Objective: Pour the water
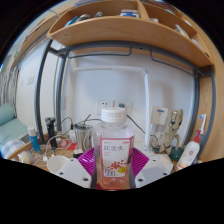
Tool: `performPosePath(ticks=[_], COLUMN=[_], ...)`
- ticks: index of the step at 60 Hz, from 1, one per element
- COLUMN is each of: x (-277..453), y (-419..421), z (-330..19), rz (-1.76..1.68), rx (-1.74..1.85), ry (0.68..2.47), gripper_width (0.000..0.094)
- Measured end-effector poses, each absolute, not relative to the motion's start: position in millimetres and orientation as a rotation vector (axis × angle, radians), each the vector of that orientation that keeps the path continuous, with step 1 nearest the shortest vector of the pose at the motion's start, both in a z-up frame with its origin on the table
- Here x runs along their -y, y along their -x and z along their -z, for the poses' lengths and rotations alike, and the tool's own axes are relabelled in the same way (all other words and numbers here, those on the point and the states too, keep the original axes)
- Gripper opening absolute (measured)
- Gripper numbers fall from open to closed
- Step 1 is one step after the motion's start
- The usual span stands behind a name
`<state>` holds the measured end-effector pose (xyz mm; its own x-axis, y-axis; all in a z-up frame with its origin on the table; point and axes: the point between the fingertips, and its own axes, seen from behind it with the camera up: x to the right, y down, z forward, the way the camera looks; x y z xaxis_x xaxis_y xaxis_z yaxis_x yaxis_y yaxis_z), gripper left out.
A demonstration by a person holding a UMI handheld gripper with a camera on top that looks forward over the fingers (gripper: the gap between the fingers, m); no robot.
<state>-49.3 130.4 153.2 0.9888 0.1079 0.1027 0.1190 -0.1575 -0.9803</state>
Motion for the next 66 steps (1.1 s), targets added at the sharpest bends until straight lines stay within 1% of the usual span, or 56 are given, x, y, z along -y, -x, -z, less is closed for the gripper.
performPosePath(ticks=[7, 20, 24, 25, 26, 31, 36, 44, 46, 52, 53, 56, 66], x=[-129, -128, -128, -127, -129, -125, -127, -125, -125, -117, -115, -106, -60], y=[49, 41, 44, 44, 45, 44, 43, 40, 40, 40, 39, 39, 40], z=[-141, -118, -102, -97, -102, -104, -103, -105, -104, -97, -97, -99, -106], rz=[-0.091, -0.009, -0.020, -0.024, -0.022, -0.005, 0.002, -0.001, -0.003, 0.000, -0.001, -0.007, -0.036], rx=[0.059, 0.037, 0.036, 0.031, 0.033, 0.029, 0.018, -0.008, -0.010, -0.014, -0.014, -0.018, -0.036], ry=[1.730, 1.692, 1.721, 1.732, 1.705, 1.690, 1.676, 1.660, 1.666, 1.712, 1.713, 1.711, 1.716], gripper_width=[0.0445, 0.0446, 0.0448, 0.0462, 0.0452, 0.0452, 0.0491, 0.0578, 0.0612, 0.0860, 0.0881, 0.0849, 0.0859])
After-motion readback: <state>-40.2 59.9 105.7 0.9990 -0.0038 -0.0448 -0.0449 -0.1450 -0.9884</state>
